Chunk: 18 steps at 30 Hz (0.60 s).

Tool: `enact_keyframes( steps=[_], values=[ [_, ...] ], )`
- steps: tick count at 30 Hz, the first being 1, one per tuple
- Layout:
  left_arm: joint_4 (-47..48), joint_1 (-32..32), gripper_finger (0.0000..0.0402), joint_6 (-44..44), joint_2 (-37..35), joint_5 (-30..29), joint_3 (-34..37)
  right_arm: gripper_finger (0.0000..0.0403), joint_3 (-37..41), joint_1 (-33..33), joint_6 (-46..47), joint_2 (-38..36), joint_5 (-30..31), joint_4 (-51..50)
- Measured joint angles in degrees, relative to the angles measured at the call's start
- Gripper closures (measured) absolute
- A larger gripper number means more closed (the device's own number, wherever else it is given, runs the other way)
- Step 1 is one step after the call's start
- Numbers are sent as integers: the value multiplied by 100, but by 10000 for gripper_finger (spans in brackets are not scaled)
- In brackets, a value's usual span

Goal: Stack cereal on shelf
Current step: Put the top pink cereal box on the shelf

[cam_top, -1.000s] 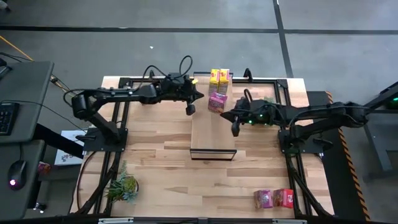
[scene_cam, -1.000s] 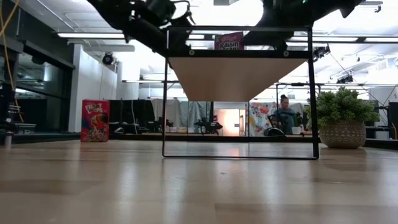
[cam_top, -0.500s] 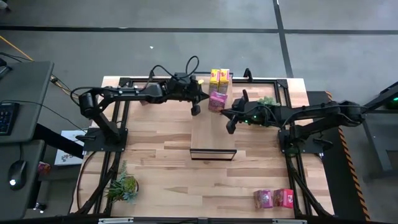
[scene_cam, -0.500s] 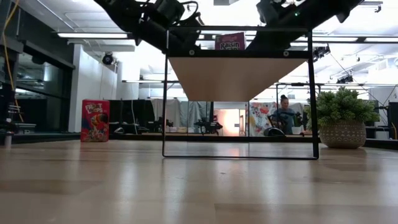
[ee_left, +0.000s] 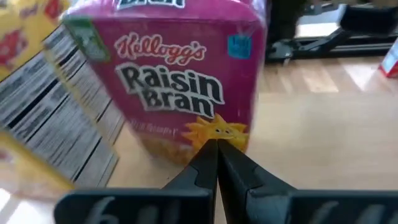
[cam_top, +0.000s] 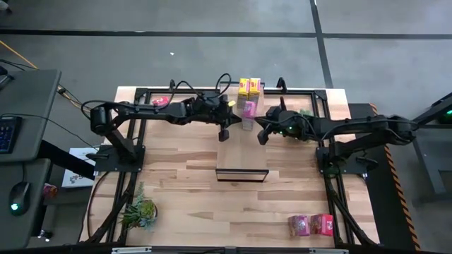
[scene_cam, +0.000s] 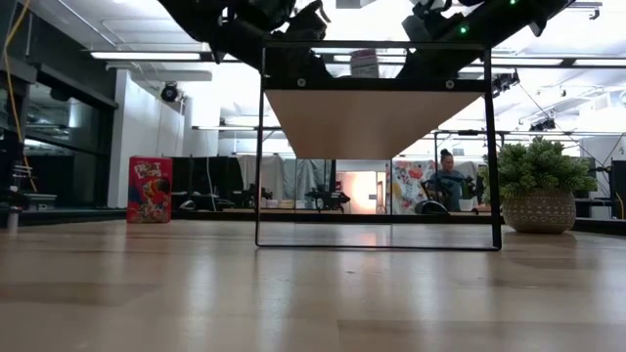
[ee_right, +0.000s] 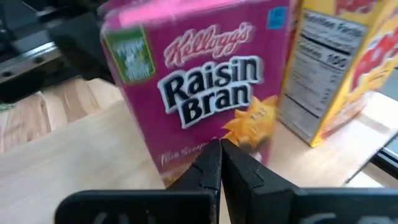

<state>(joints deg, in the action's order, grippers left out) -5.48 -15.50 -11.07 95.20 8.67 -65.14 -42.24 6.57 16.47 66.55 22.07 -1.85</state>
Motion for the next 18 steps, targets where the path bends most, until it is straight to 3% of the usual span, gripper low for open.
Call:
enact_keyframes(
  steps=[8, 14, 18],
  values=[
    [-289, 136, 401, 7, 0, -44, 0, 403, -2, 31, -2, -419, 100, -302],
    [-274, -15, 401, 3, -44, -639, -2, 403, -4, 20, 17, -595, 102, -744],
    [-315, -191, 401, 63, 63, -617, -2, 403, -4, 20, 128, -591, 91, -1090]
  ],
)
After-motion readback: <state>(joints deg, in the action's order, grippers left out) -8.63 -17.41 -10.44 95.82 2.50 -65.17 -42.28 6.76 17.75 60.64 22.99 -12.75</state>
